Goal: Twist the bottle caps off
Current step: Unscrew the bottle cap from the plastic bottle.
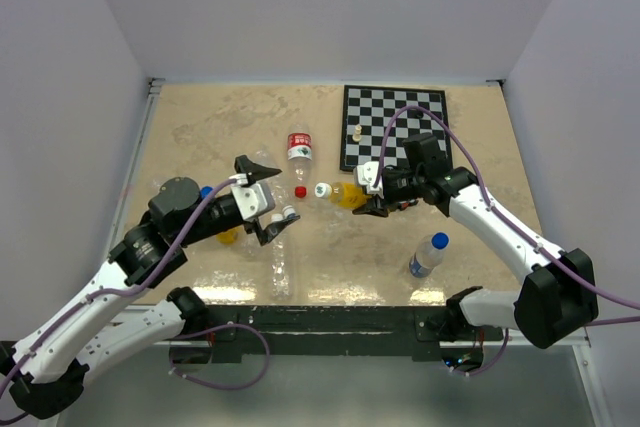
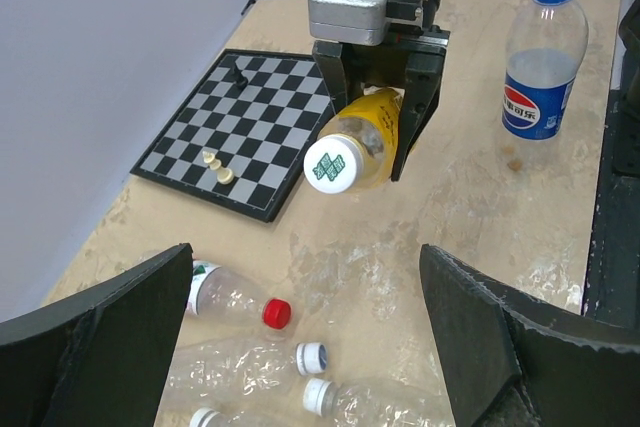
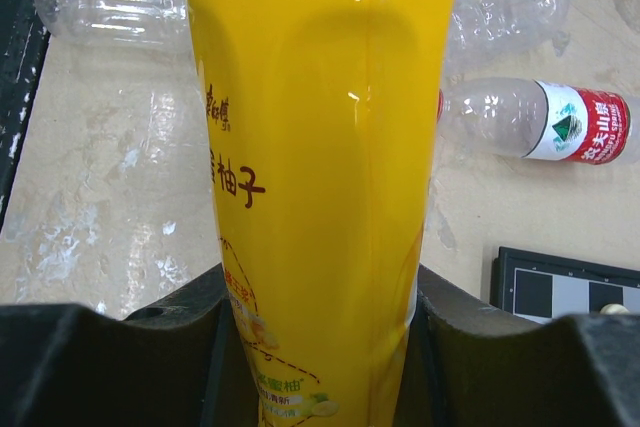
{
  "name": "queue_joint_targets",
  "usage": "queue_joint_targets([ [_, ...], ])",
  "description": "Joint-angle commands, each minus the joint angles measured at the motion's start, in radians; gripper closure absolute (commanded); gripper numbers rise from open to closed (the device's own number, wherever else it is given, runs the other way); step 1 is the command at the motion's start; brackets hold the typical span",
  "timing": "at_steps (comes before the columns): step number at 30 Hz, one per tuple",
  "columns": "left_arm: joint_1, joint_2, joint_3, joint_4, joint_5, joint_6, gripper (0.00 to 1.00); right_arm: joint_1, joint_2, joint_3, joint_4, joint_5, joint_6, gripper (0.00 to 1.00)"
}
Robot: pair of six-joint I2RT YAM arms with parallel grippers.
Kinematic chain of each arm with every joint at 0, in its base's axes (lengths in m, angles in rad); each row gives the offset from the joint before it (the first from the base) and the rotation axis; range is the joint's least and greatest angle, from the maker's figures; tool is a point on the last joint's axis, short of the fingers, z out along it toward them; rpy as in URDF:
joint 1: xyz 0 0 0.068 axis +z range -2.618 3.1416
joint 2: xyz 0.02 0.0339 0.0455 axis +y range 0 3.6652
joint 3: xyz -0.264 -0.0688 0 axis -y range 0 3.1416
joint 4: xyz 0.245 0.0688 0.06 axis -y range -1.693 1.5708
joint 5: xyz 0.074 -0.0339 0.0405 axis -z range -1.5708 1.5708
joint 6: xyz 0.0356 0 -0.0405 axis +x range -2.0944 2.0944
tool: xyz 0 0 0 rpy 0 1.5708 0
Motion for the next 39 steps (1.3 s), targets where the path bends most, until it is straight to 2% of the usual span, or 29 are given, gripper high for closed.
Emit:
queue_joint_targets([
  [1,0.002,0.014,-0.004,0.042,0.037,0.042,0.01,0.001,0.002,0.017,-0.003,-0.017,-0.018,1.0],
  [18,0.002,0.064,0.005,0.07,0.108,0.042,0.01,0.001,0.005,0.02,-0.013,-0.022,-0.026,1.0],
  [39,0.002,0.101,-0.001,0.1,0.12,0.065,0.01,0.001,0.007,0.021,-0.014,-0.022,-0.03,1.0],
])
